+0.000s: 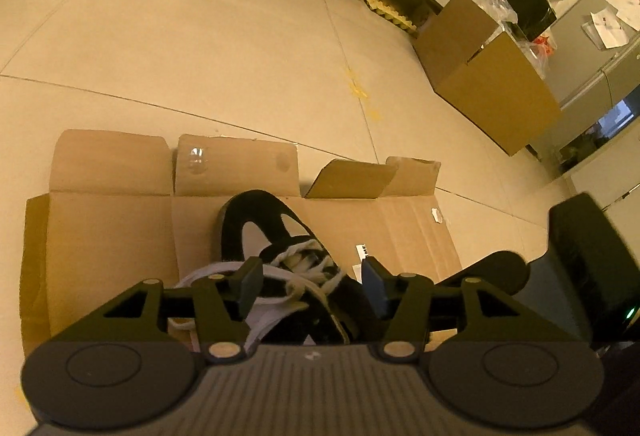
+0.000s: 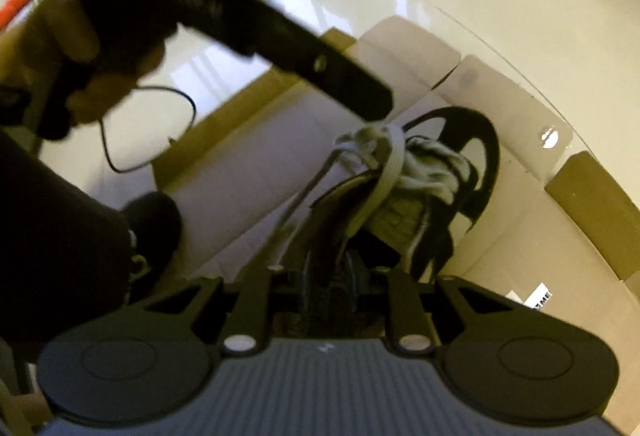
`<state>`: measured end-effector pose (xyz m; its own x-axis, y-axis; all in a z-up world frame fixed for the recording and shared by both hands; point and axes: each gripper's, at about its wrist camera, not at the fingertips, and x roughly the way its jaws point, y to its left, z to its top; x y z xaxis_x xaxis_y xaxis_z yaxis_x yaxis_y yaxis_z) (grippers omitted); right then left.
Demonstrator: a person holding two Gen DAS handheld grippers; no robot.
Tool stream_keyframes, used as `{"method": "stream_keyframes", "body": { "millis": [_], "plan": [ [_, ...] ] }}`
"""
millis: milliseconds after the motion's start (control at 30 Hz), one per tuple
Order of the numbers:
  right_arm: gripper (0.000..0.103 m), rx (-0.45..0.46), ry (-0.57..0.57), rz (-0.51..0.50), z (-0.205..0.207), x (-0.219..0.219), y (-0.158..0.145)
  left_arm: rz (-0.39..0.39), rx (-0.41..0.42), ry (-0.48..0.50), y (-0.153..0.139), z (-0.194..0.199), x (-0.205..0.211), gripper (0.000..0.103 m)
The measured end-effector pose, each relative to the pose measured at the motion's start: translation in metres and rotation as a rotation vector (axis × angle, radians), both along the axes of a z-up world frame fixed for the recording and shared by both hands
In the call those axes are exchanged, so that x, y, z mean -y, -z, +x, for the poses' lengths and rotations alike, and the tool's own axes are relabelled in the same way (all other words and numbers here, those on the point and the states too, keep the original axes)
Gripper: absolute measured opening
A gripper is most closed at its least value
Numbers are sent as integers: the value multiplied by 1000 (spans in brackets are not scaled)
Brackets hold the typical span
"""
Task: Lace up shoes with both hands
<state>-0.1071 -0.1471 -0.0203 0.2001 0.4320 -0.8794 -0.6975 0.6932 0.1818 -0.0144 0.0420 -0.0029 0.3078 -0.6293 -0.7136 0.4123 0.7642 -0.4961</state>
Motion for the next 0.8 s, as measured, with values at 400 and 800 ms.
{"method": "stream_keyframes", "body": {
  "millis": [400, 800],
  "plan": [
    [2, 51, 2, -39, 3, -2, 7, 20, 38, 51, -1, -1, 2, 56],
    [2, 252, -291, -125, -6, 16, -44, 234, 384, 584, -11, -36, 58, 52]
  ]
}}
